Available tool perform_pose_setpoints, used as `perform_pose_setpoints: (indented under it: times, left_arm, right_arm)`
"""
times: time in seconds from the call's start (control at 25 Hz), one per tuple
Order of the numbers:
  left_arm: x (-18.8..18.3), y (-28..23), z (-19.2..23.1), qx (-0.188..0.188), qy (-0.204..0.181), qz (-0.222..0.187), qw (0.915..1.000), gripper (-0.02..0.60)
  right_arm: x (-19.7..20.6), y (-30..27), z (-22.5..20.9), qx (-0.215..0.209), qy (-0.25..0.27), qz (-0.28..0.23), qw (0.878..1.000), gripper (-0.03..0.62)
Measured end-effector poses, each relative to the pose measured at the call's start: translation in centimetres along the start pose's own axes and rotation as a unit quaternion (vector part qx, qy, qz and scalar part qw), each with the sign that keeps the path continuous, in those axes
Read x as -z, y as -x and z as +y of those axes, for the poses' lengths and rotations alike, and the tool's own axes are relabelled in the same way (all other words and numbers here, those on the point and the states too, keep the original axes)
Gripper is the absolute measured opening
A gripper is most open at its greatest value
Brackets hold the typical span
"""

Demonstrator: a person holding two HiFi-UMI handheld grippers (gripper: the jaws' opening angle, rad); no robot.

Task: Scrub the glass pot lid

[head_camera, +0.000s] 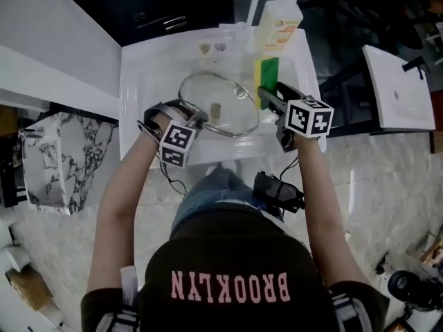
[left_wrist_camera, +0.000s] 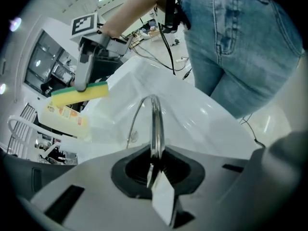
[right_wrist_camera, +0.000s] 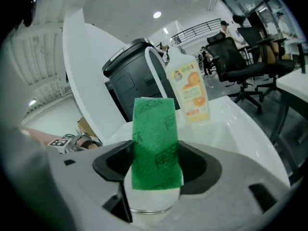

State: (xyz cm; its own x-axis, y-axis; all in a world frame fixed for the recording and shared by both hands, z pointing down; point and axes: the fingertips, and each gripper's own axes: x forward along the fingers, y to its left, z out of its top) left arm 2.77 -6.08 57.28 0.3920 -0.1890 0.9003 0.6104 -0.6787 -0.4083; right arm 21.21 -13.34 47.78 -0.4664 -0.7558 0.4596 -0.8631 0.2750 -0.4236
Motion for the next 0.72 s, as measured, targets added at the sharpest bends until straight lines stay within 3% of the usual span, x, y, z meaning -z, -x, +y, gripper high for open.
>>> perform_pose_setpoints:
  times: [0.2,0.36,0.52,0.72]
  left_arm:
    - [-0.2,0.2,-0.6,0.035,0.030,-0.005,0.9989,0.037]
    - [0.0,0.7,-0.9,0.052,0.083,-0.021,0.9949,0.056]
    - [0.0,0.8,-1.1,0.040,0.121,-0.031,0.9913,0.069]
    - [0.1,0.6,-2.4,0.020,0.157,-0.039,0.9866,0.080]
  right_arm:
    - [-0.8,2.7,0.9,0.038,-0.020,-0.044,0.998,0.275]
    - [-1.4,4.1,2.2,0.081,0.018,-0.071,0.994,0.273]
    - [-0.4,5.1,3.0,0.136,0.065,-0.086,0.985,0.273]
    - [2.6,5.9,4.0,0.165,0.060,-0.092,0.980,0.275]
